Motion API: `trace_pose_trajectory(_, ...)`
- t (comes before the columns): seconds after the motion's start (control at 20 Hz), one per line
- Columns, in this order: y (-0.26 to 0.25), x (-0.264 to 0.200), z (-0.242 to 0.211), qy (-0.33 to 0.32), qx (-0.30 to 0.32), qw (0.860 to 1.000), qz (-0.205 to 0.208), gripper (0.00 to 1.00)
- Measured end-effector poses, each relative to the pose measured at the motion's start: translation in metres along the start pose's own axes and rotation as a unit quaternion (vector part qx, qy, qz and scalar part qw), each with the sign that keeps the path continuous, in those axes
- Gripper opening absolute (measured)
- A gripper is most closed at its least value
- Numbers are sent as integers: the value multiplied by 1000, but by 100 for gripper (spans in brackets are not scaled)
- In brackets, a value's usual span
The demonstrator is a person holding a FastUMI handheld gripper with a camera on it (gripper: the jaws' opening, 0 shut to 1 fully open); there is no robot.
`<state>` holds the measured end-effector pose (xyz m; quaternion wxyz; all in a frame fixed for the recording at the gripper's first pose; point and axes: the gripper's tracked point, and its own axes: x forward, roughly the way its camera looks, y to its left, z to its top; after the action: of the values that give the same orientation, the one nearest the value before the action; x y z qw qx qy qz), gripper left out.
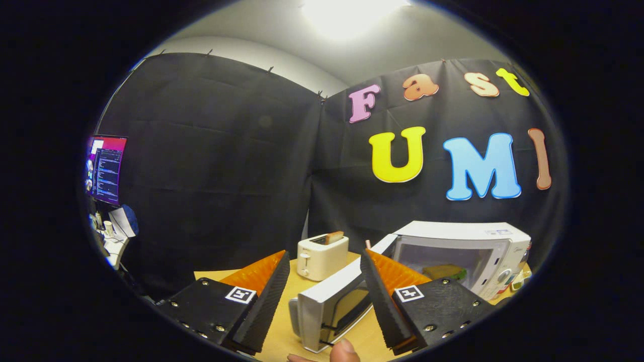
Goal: Open the microwave, put the food inside, and close the microwave door.
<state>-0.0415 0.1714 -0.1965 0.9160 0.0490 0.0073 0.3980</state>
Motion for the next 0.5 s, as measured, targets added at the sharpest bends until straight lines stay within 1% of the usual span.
trace_pose_trajectory(0.15,24,3,-5,-3,15,1000,26,85)
trace_pose_trajectory(0.25,47,10,-22,14,22,998,58,85)
trace_pose_trajectory(0.3,50,4,-16,-4,8,999,54,85)
trace_pose_trajectory(0.4,61,11,-19,-4,-1,998,63,85)
trace_pose_trajectory(0.5,72,17,-30,6,-4,997,75,54)
